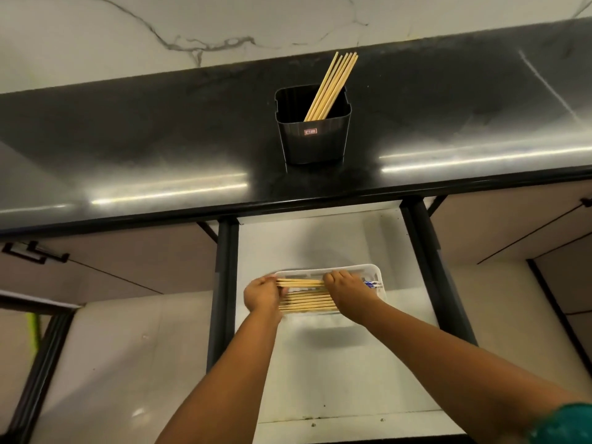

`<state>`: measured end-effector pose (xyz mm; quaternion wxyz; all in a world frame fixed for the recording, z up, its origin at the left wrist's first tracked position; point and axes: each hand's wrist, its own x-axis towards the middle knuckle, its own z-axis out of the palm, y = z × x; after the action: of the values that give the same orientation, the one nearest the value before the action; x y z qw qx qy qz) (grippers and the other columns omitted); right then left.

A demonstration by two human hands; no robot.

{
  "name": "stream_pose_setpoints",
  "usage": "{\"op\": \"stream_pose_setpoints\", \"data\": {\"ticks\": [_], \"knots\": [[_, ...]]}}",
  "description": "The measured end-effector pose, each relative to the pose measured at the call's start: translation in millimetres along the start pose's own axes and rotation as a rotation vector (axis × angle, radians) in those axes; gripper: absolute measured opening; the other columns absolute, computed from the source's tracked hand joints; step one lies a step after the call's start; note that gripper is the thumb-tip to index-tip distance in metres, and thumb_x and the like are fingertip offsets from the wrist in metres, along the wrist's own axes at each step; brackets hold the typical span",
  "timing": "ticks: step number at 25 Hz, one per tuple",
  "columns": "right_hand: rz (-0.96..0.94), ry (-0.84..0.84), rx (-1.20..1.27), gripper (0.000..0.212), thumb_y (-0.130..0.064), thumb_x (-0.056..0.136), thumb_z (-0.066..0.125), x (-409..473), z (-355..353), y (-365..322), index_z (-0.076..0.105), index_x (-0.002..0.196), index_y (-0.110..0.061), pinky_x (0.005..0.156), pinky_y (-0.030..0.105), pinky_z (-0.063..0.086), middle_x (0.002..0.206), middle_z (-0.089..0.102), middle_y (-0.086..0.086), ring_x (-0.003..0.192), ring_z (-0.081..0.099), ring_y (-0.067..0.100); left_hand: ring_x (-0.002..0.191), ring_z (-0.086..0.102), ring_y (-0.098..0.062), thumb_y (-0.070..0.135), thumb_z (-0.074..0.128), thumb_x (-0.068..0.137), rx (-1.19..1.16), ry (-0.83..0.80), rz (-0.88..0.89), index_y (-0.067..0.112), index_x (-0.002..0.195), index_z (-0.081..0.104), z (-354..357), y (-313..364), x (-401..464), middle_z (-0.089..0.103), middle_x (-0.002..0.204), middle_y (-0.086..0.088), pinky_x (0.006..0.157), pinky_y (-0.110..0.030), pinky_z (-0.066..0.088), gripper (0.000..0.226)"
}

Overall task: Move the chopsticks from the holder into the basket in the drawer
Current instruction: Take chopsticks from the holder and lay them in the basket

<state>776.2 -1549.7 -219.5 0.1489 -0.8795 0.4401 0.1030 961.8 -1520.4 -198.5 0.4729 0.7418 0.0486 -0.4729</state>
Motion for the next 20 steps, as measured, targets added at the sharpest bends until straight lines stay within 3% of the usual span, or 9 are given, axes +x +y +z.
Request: {"op": "stream_pose_setpoints", "data": {"ticks": [2,3,5,6,9,16,20], "knots": [[0.031,-0.046,-0.031,0.038,-0.011,0.092,0.053,5,4,8,0.042,0.129,-0.009,0.099,0.039,0.043,0.13,0.054,0.012,0.117,0.051,0.028,0.086,0.068,-0.029,0.01,0.061,0.087,0.13,0.151,0.159,0.018,0.075,0.064,-15,0,17,0.07,0.092,-0.012,0.073,-0.037,0.058,0.015],[0.039,-0.072,-0.039,0.038,-0.011,0.092,0.054,8,6,10,0.043,0.128,-0.009,0.098,0.039,0.044,0.129,0.055,0.012,0.116,0.053,0.028,0.091,0.066,-0.027,0.014,0.061,0.087,0.183,0.142,0.206,0.022,0.076,0.063,-22,-1,23,0.07,0.094,-0.008,0.076,-0.036,0.056,0.014],[0.023,-0.087,-0.057,0.038,-0.011,0.091,0.057,16,13,9,0.045,0.127,-0.01,0.096,0.039,0.046,0.126,0.057,0.012,0.114,0.055,0.028,0.093,0.062,-0.019,0.019,0.063,0.087,0.281,-0.037,0.222,0.024,0.089,0.065,-29,-7,31,0.066,0.095,0.003,0.068,-0.025,0.05,0.006],[0.008,-0.082,-0.06,0.038,-0.011,0.091,0.057,18,15,8,0.045,0.127,-0.01,0.095,0.039,0.047,0.125,0.058,0.012,0.112,0.056,0.029,0.092,0.061,-0.015,0.02,0.064,0.088,0.349,-0.153,0.206,0.024,0.1,0.064,-29,-13,34,0.065,0.097,0.007,0.066,-0.021,0.047,0.013],[-0.024,-0.051,-0.077,0.035,-0.01,0.09,0.058,26,23,6,0.048,0.124,-0.009,0.093,0.038,0.047,0.121,0.061,0.013,0.109,0.058,0.029,0.095,0.058,-0.017,0.017,0.058,0.093,0.575,-0.304,0.209,0.021,0.125,0.054,-25,-31,41,0.061,0.107,0.003,0.077,-0.024,0.047,0.033],[0.036,-0.006,-0.136,0.022,-0.003,0.091,0.05,29,22,11,0.057,0.111,-0.005,0.082,0.039,0.05,0.109,0.066,0.014,0.097,0.064,0.032,0.091,0.059,-0.016,0.014,0.05,0.097,0.655,-0.279,0.264,0.025,0.111,0.055,-26,-43,44,0.062,0.106,-0.001,0.071,-0.021,0.049,0.019],[0.001,-0.028,-0.072,0.02,-0.006,0.093,0.048,26,27,19,0.064,0.105,-0.008,0.083,0.036,0.052,0.107,0.068,0.01,0.095,0.065,0.027,0.095,0.059,-0.018,0.012,0.05,0.097,0.668,-0.258,0.285,0.02,0.121,0.054,-25,-45,44,0.061,0.109,-0.001,0.078,-0.026,0.051,0.026]]}}
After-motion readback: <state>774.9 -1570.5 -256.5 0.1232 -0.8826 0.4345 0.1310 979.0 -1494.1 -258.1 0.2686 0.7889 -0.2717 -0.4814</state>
